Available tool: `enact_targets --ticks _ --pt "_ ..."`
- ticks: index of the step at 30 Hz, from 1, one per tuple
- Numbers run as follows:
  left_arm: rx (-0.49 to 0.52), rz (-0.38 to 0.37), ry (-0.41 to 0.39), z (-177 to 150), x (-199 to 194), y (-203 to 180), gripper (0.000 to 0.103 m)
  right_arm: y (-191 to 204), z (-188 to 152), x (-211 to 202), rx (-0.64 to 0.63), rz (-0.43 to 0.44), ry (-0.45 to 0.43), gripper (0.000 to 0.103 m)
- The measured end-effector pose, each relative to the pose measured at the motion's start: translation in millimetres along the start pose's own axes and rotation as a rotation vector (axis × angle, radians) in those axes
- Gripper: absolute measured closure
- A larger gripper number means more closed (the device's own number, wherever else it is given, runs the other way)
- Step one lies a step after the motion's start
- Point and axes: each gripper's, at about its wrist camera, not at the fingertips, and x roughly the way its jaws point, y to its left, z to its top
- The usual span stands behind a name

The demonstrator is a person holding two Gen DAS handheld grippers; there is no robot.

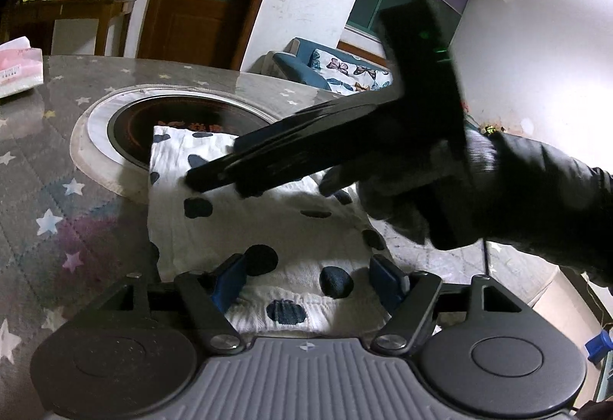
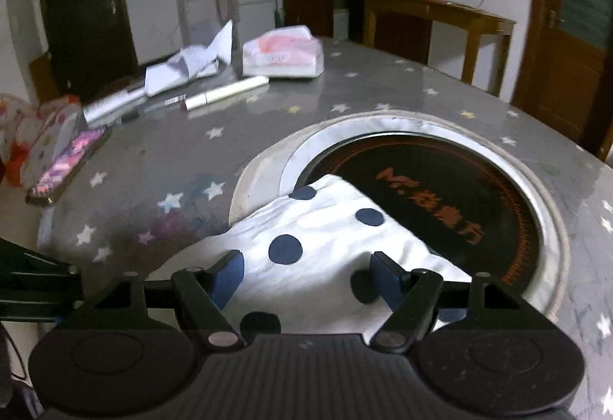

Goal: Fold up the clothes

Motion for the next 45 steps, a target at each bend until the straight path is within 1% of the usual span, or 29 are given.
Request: enact_targets --ticks 3,8,16,19,23,30,34,37,39,42,45 --pt "-0.007 -0.007 -0.003 -0.8 -0.8 1.4 0.028 2.0 5.1 13.5 -0.009 0.022 0.027 0.028" --pt "-0.015 -0.022 -0.006 -1.1 -0.5 2.7 0.026 -6.6 14.5 29.2 0.04 0.05 0.046 0.027" --pt "-0.029 -0.039 -0.01 -1.5 -1.5 4.1 0.025 -4.3 26.4 45.7 0.001 0.024 0.047 0.024" --pt "-0.033 -0.045 -0.011 -2.2 -2.7 4.0 0.024 -5.8 28.6 36.5 0.004 0.021 0.028 0.024" --pt "-0.035 -0.053 -0.014 -2.7 -4.8 3.7 0.022 -7.8 25.4 13.9 0.013 0.018 0.002 0.024" --pt "-0.034 -0.046 -0.016 -2.6 -4.7 1.6 0.021 0.9 -8.6 -29.1 0.02 0.036 -0.016 0.024" --pt "-0.031 -0.041 -0.016 -2.5 -3.7 0.9 0.021 10.6 -29.2 -38.9 -0.006 0.048 -0.015 0.023" --pt "-0.028 -0.037 -0.013 -2.2 -2.7 0.8 0.021 14.4 -39.8 -32.7 -0.017 0.035 0.003 0.022" --pt "-0.025 -0.032 -0.013 -3.1 -1.9 1.2 0.02 14.8 -42.5 -29.1 -0.014 0.032 -0.005 0.018" --pt "-0.027 -0.028 -0.014 -3.2 -2.4 2.1 0.02 16.4 -42.4 -28.9 -0.018 0.025 -0.012 0.018" --pt "-0.027 -0.028 -0.016 -2.7 -2.2 2.5 0.02 16.3 -40.5 -40.1 -0.008 0.021 -0.03 0.018"
